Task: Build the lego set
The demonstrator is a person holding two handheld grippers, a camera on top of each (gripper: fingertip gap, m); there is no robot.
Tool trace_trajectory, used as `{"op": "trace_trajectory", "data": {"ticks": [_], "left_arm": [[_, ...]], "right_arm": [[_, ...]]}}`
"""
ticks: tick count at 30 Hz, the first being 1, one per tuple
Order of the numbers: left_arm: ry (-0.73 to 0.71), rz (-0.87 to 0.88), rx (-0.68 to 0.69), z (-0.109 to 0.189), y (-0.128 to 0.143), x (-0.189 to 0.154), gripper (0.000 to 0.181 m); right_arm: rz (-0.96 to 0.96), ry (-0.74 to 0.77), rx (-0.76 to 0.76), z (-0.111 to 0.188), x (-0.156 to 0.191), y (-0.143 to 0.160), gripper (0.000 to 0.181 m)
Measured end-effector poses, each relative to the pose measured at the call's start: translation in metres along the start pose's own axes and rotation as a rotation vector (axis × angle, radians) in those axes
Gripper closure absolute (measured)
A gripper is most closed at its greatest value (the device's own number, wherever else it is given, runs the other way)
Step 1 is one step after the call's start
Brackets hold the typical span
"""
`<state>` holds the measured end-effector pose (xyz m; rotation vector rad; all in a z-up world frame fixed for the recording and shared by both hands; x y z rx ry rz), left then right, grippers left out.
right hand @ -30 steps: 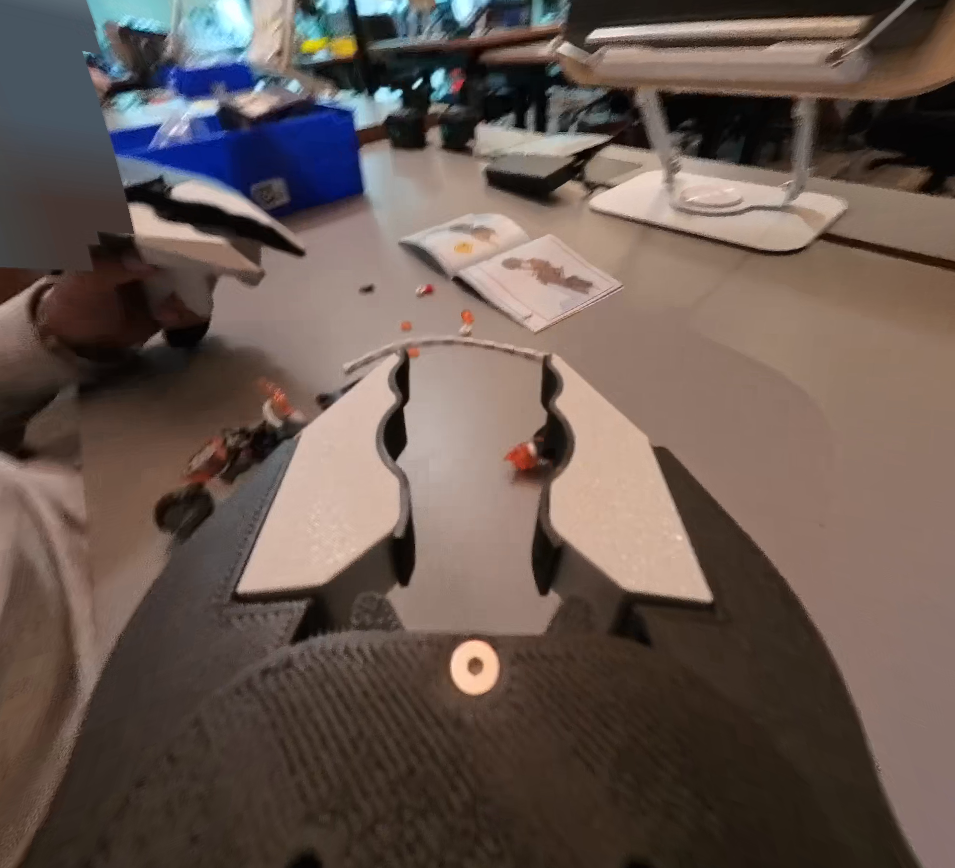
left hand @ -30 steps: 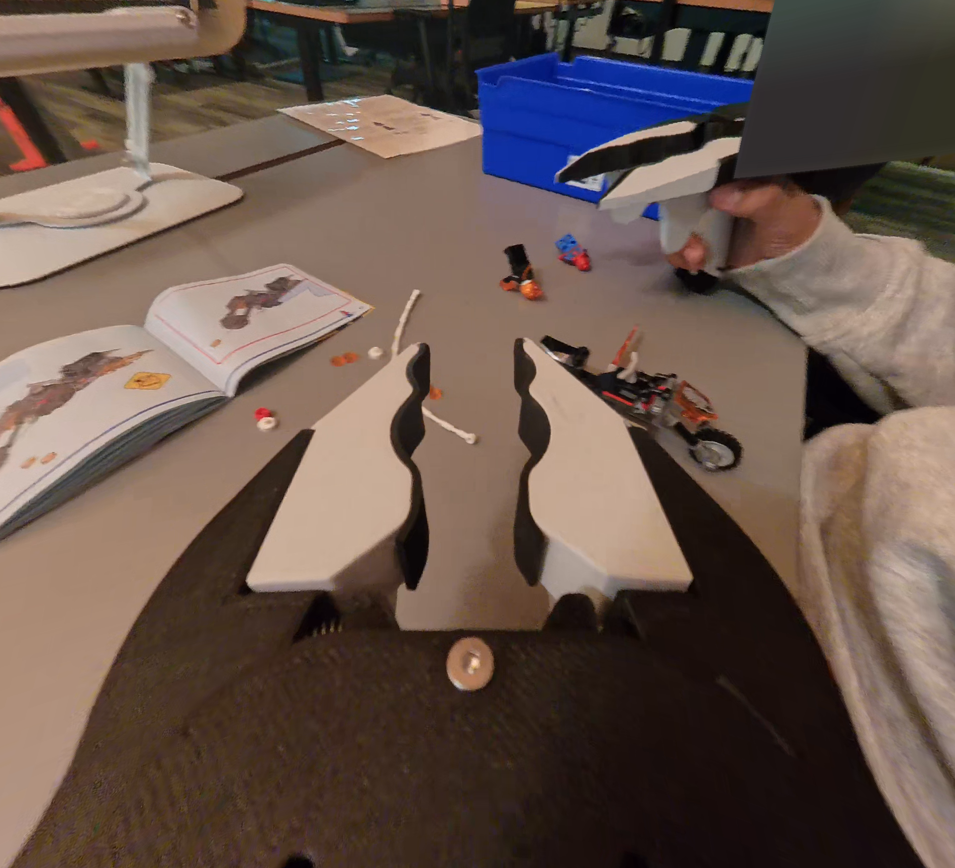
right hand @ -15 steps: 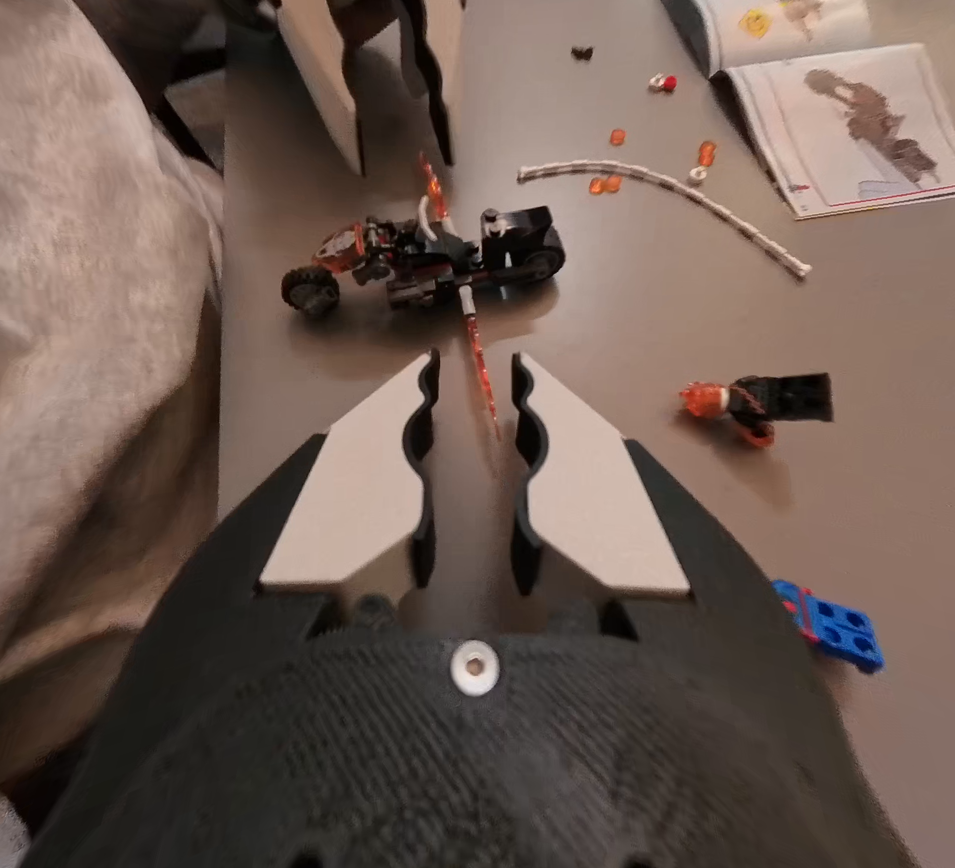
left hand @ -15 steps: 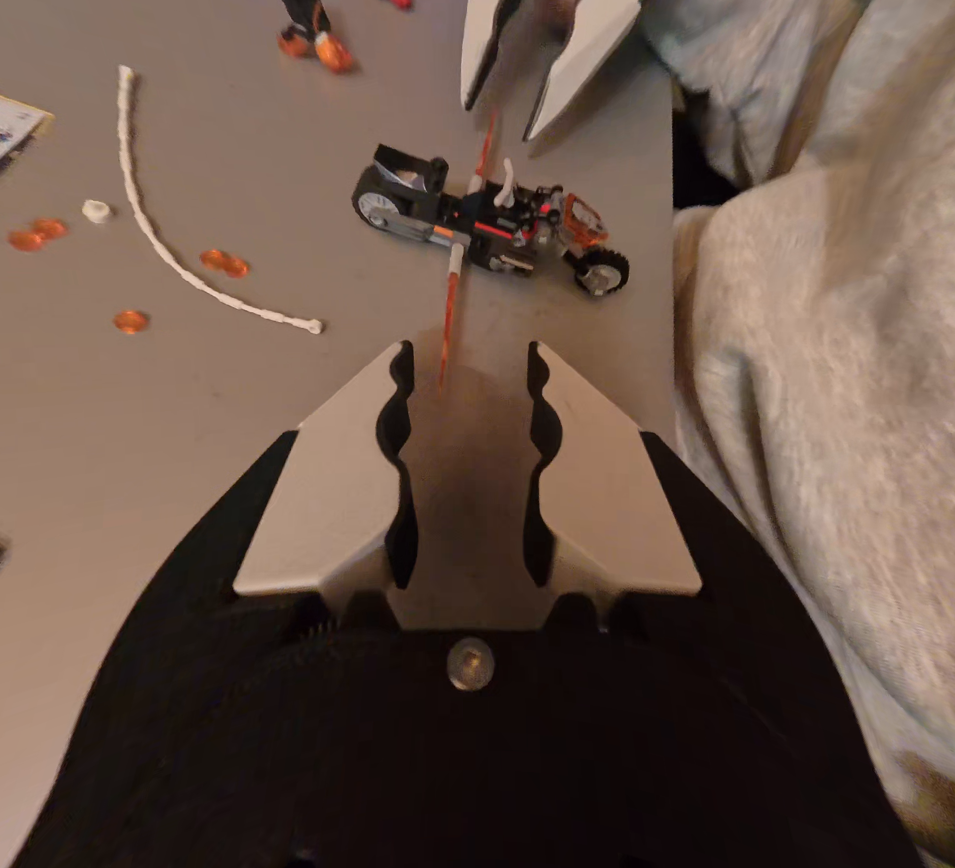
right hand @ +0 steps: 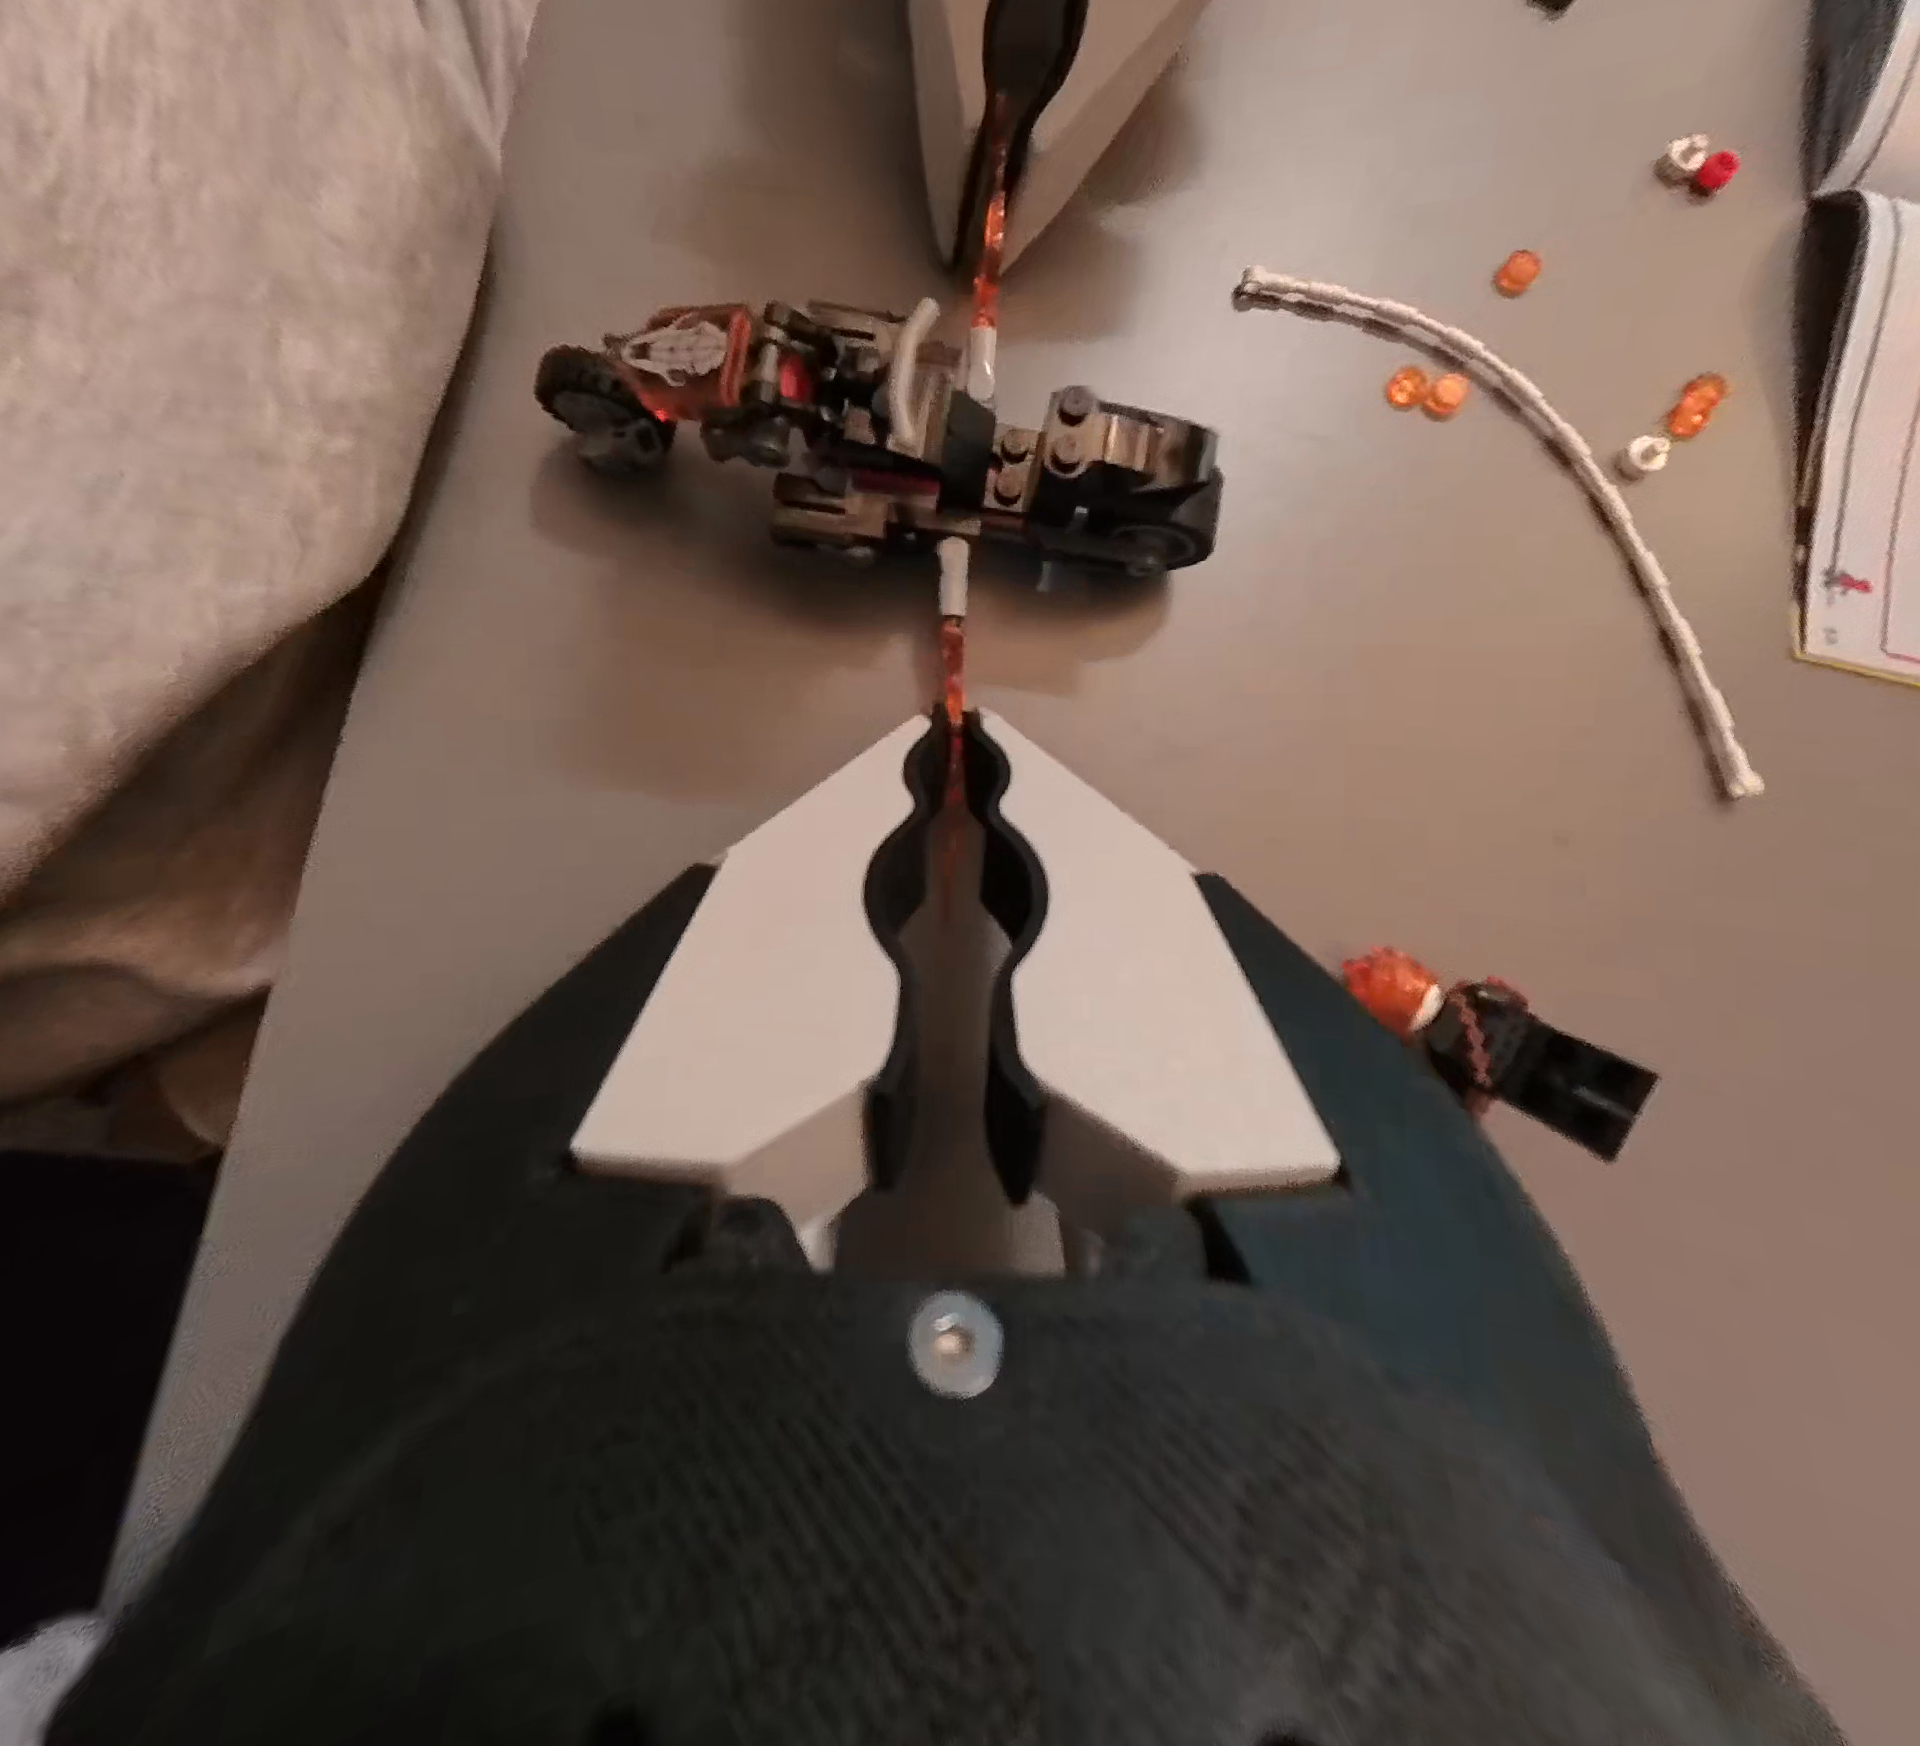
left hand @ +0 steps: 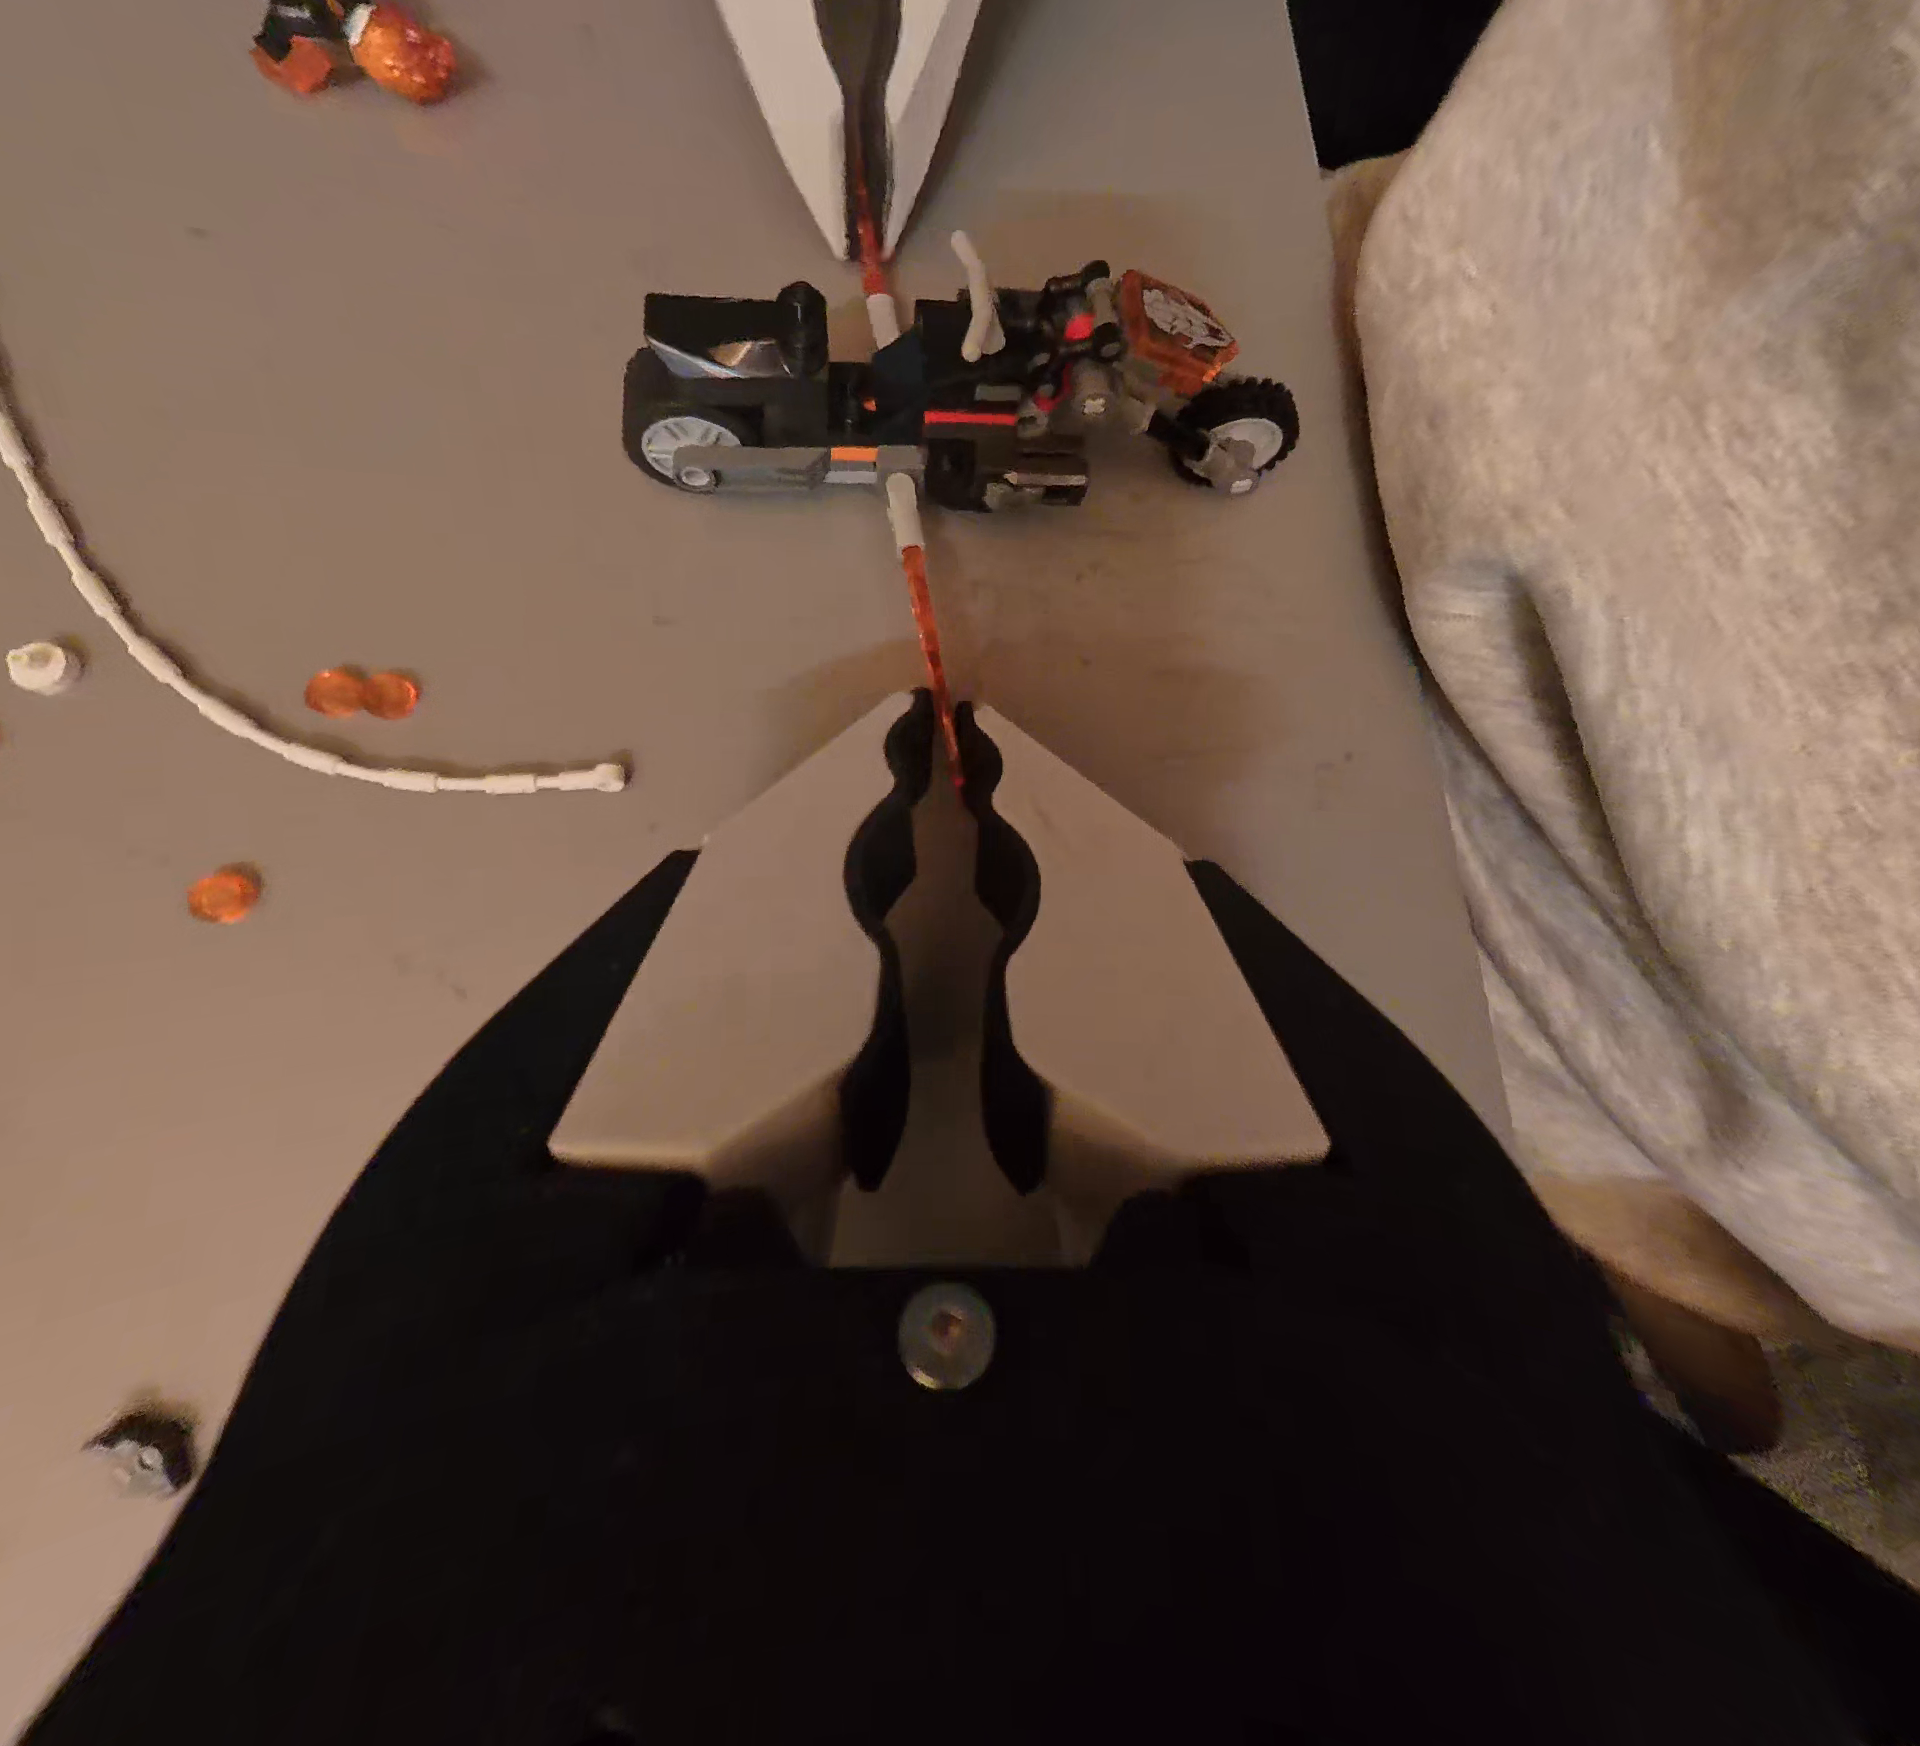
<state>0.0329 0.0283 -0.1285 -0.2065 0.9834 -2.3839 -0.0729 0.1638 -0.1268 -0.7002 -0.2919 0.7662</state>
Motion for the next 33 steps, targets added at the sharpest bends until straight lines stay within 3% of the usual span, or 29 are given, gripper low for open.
{"op": "trace_trajectory", "data": {"ticks": [8,20,32,33], "left_arm": [[0.082,-0.022,0.019,0.0,-0.002,0.002,0.181],[0.049,0.006,0.004,-0.001,-0.001,0.0,0.181],[0.016,0.017,-0.003,-0.001,0.0,-0.001,0.179],[0.013,0.018,-0.003,-0.001,0.0,-0.001,0.179]], "right_arm": [[0.024,0.029,-0.009,-0.005,-0.018,-0.006,0.168],[0.005,0.139,0.006,-0.011,-0.028,-0.018,0.155],[-0.038,0.223,0.025,-0.007,-0.023,-0.017,0.154],[-0.043,0.237,0.02,-0.006,-0.023,-0.016,0.147]]}}
Point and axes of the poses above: each gripper's, where its closed fingertips meet, z back along the fingers, y out of its underside, x = y × z across the jaws, the point moved 6 cm from there along z, back along the fingers, and after that the axes turned 5 degrees about -y, right-handed, at the moved point
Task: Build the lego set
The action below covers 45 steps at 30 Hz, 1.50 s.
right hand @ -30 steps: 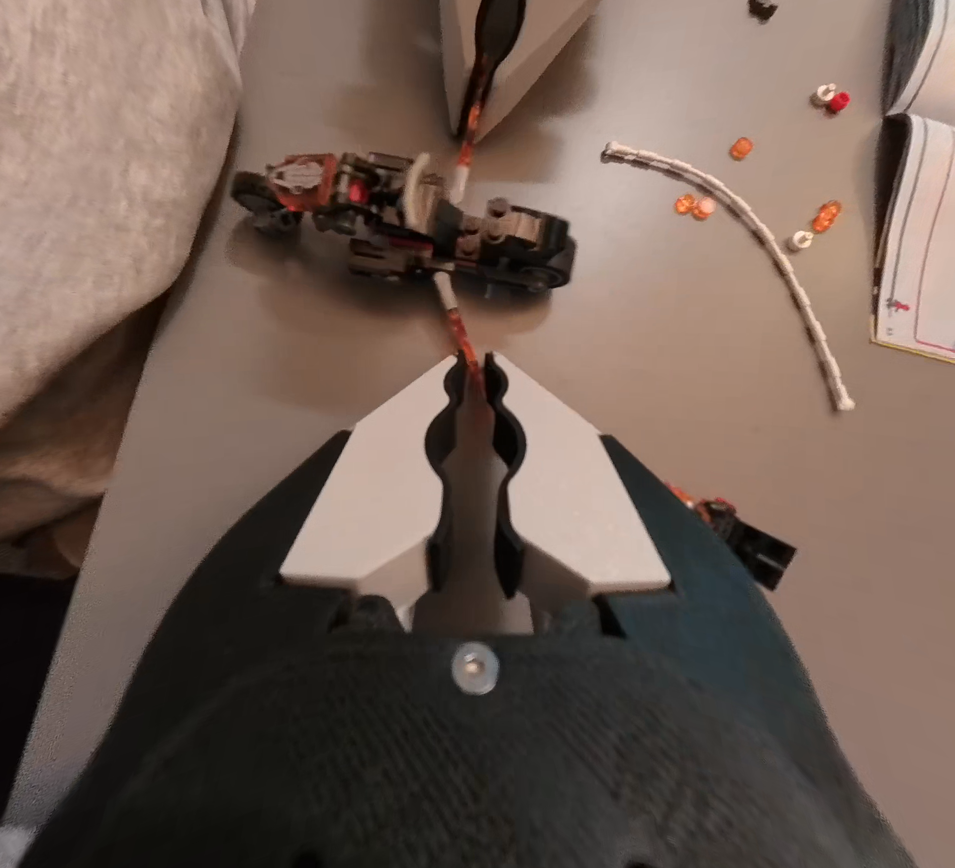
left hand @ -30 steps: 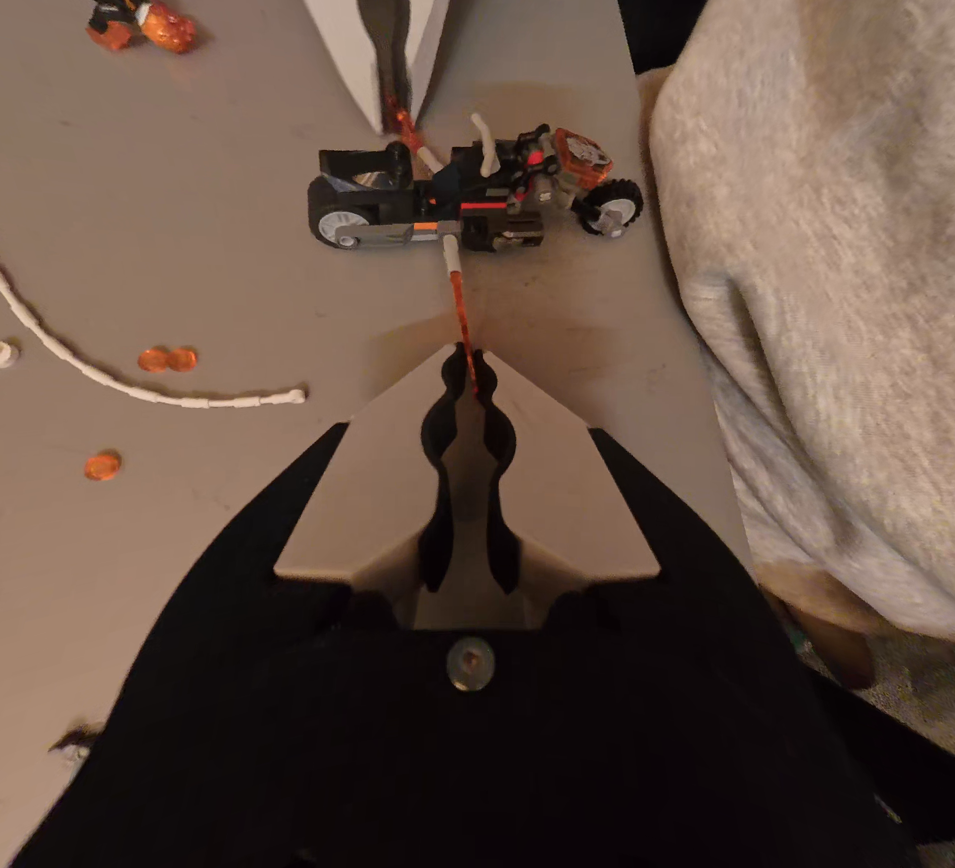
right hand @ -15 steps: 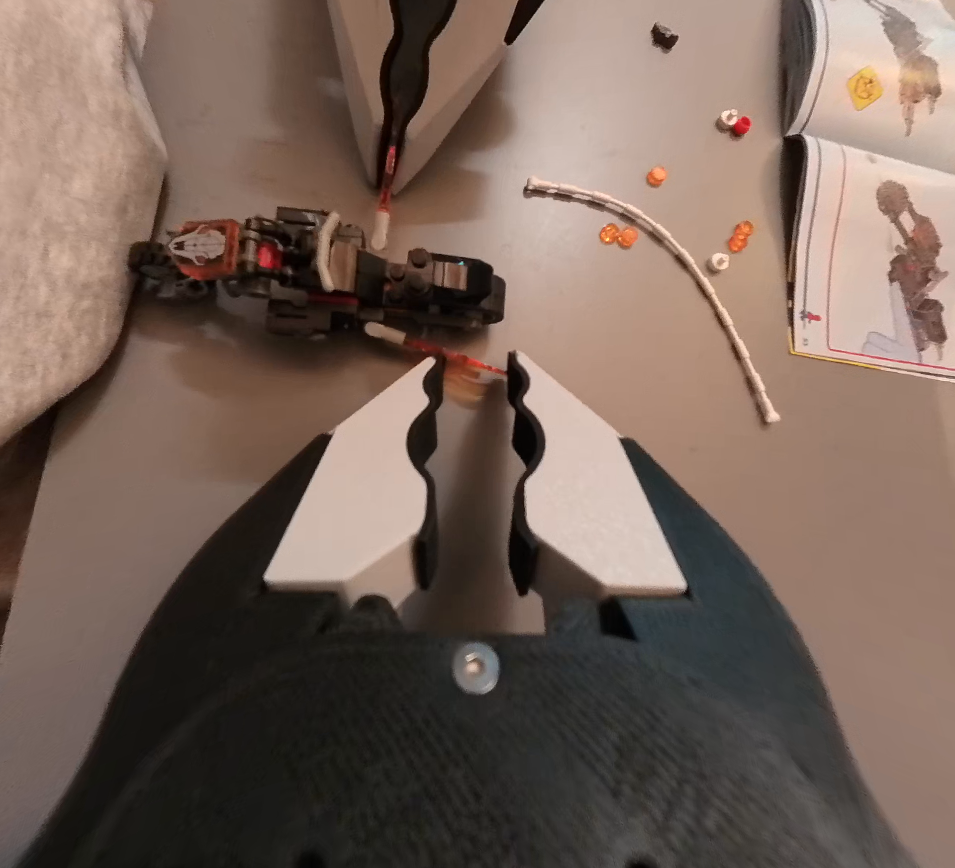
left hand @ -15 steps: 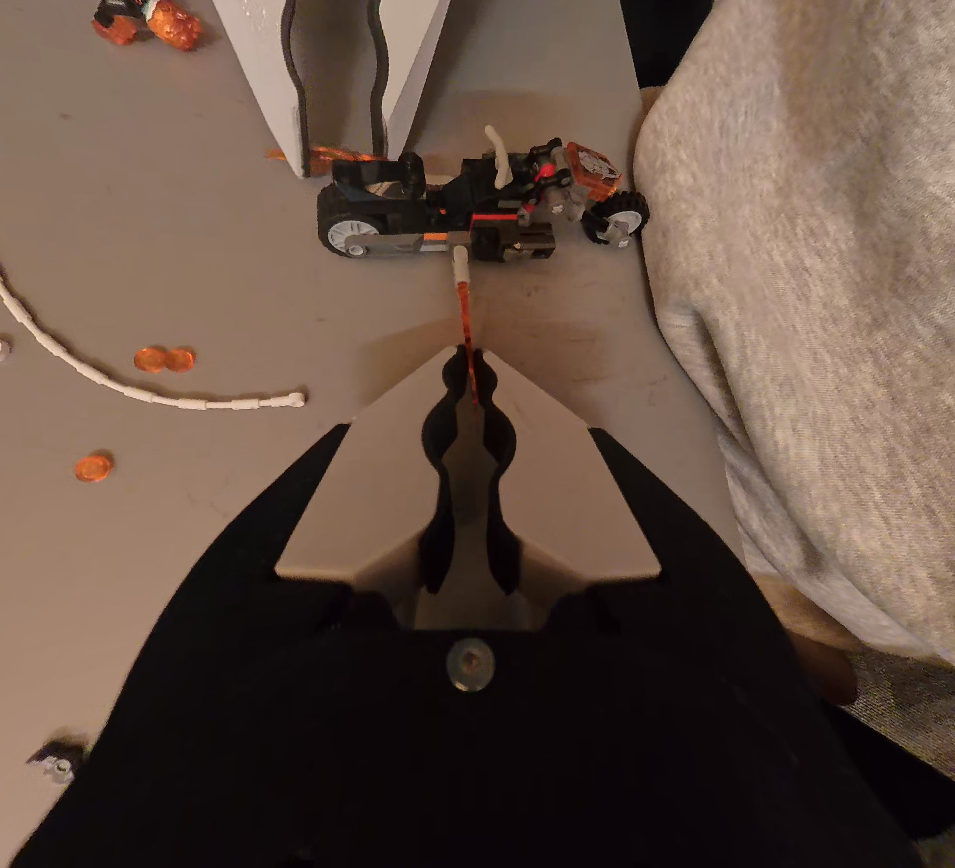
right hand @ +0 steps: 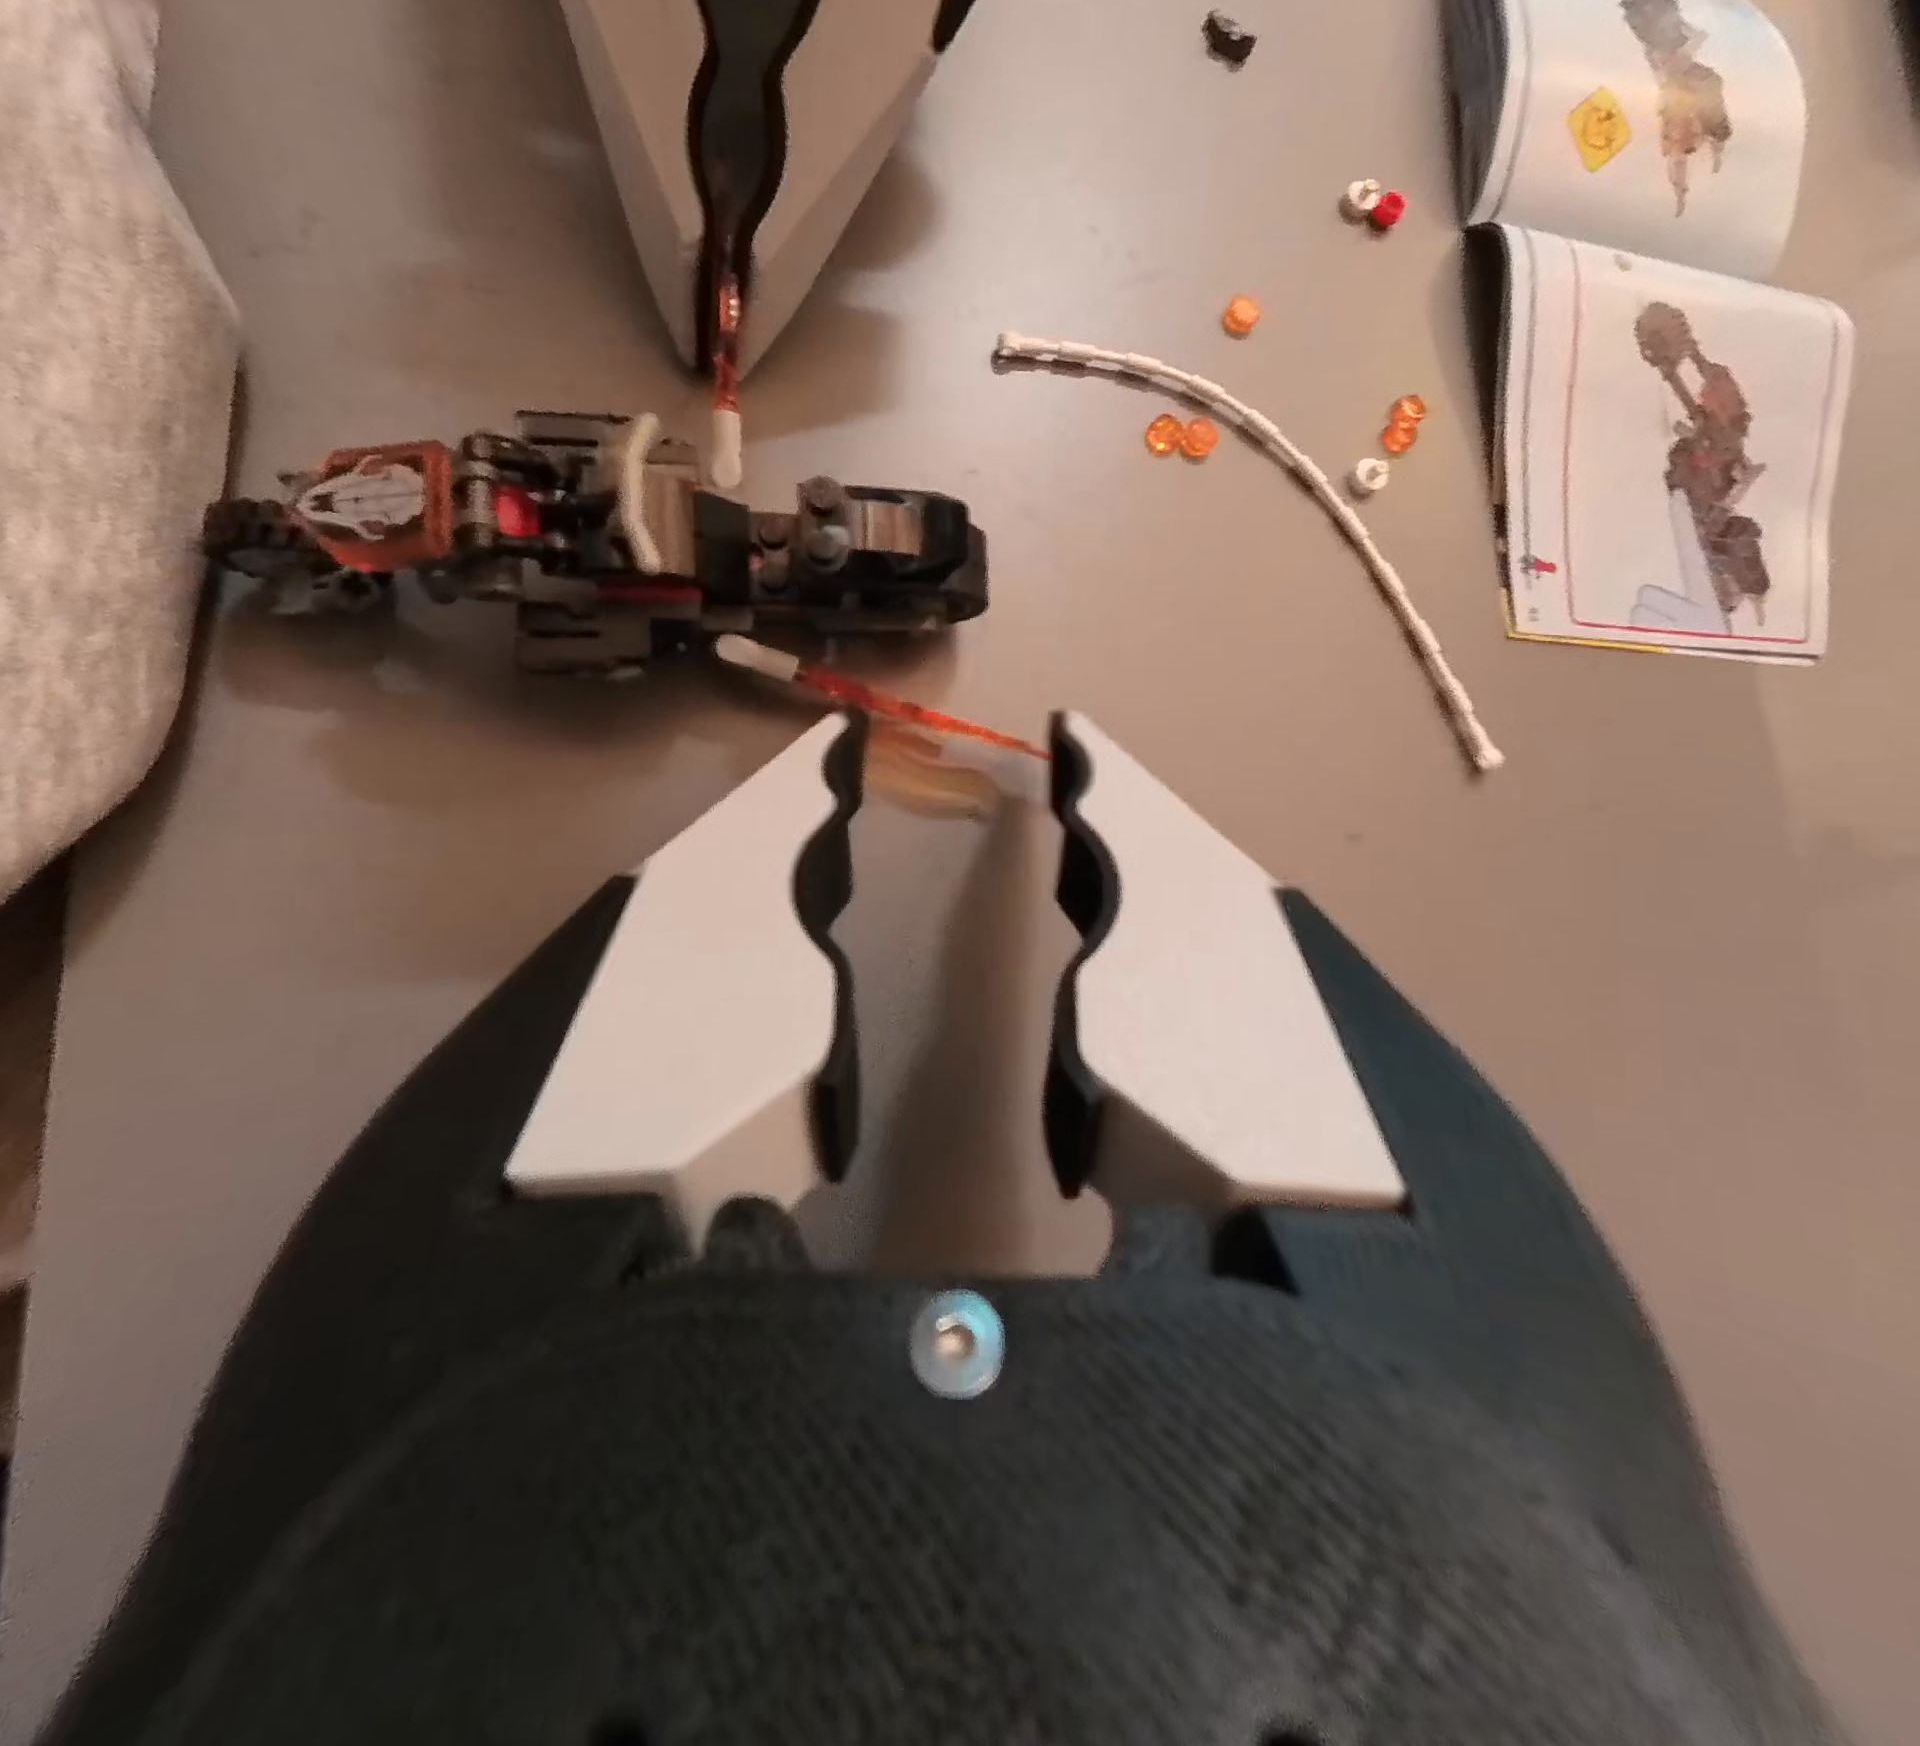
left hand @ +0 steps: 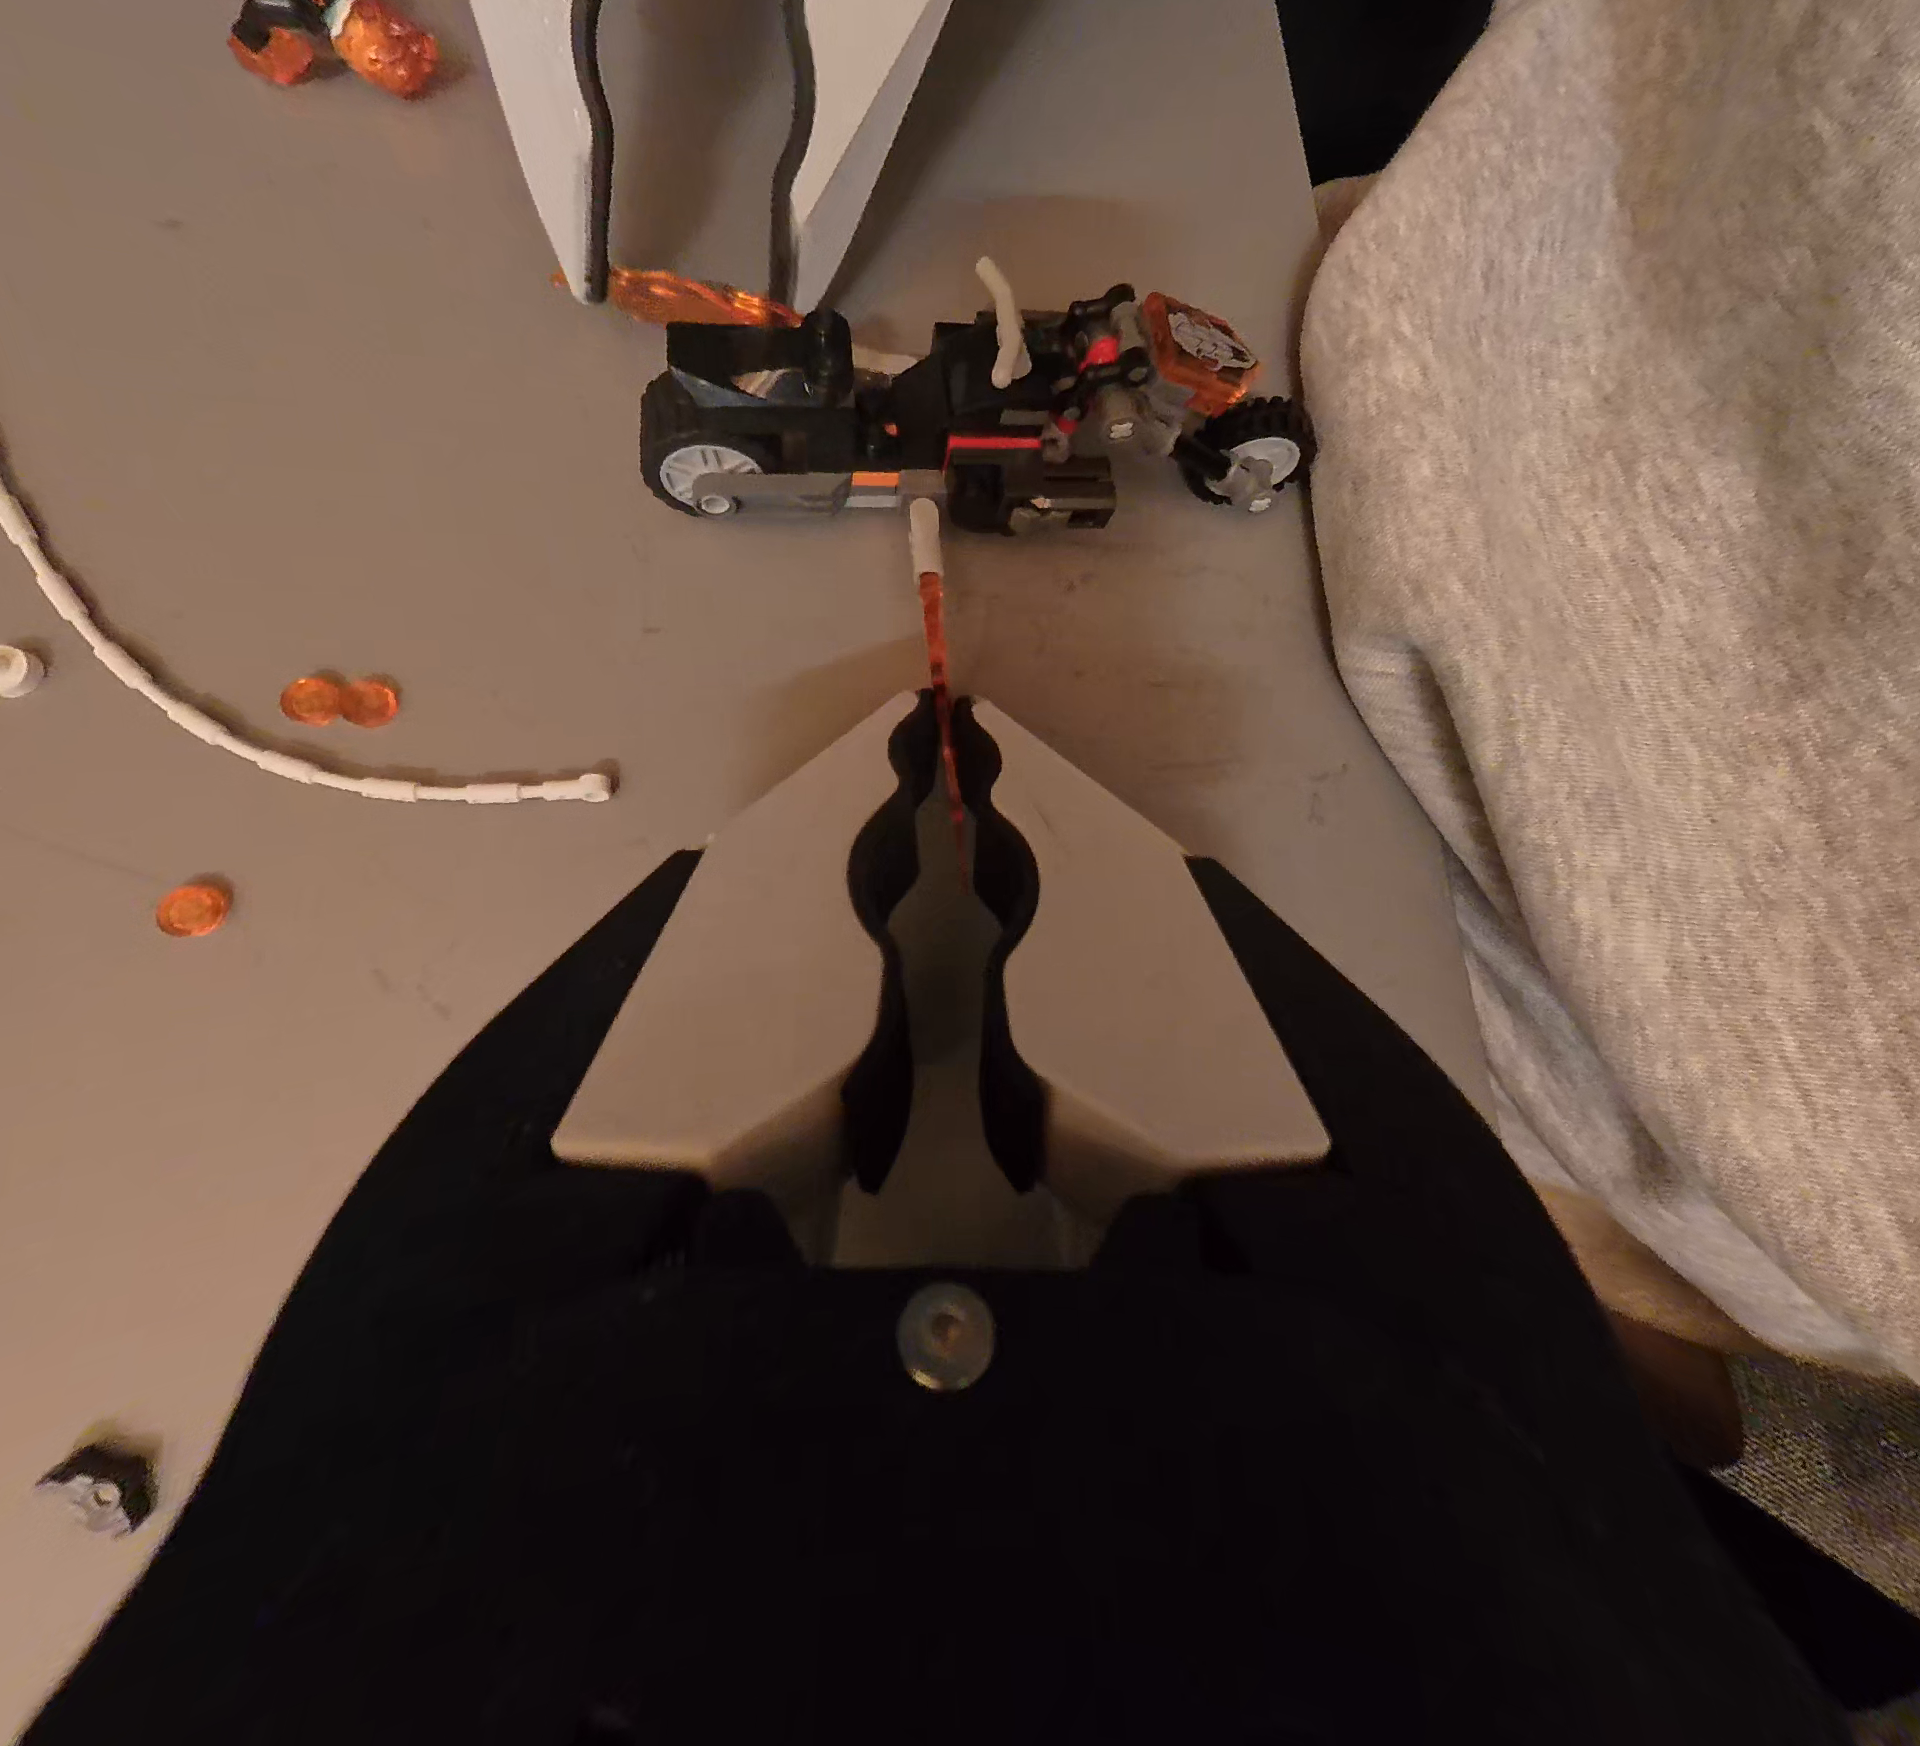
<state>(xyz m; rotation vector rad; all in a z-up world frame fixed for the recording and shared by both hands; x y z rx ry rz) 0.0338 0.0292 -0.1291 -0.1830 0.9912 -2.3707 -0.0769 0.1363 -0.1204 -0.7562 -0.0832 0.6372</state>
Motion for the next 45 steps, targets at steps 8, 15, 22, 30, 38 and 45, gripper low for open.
{"op": "trace_trajectory", "data": {"ticks": [8,15,22,30,38,45], "left_arm": [[-0.006,-0.002,0.011,0.0,0.0,0.0,0.18],[-0.016,-0.001,0.014,-0.001,-0.001,-0.001,0.18],[-0.022,-0.005,0.021,-0.002,-0.002,0.0,0.18],[-0.036,0.01,0.025,-0.003,-0.003,-0.001,0.18],[-0.172,0.189,0.047,-0.004,-0.004,-0.006,0.179],[-0.389,0.468,-0.085,-0.007,-0.003,-0.007,0.18]], "right_arm": [[-0.064,0.106,-0.022,0.011,-0.003,0.009,0.13],[-0.233,0.041,-0.117,0.017,0.001,0.011,0.181],[-0.172,0.009,-0.075,-0.007,0.003,0.0,0.181],[-0.188,0.04,-0.08,-0.005,0.001,-0.002,0.172],[-0.521,0.043,-0.24,0.022,0.025,-0.013,0.12],[-0.689,0.063,-0.411,0.023,0.046,-0.023,0.092]]}}
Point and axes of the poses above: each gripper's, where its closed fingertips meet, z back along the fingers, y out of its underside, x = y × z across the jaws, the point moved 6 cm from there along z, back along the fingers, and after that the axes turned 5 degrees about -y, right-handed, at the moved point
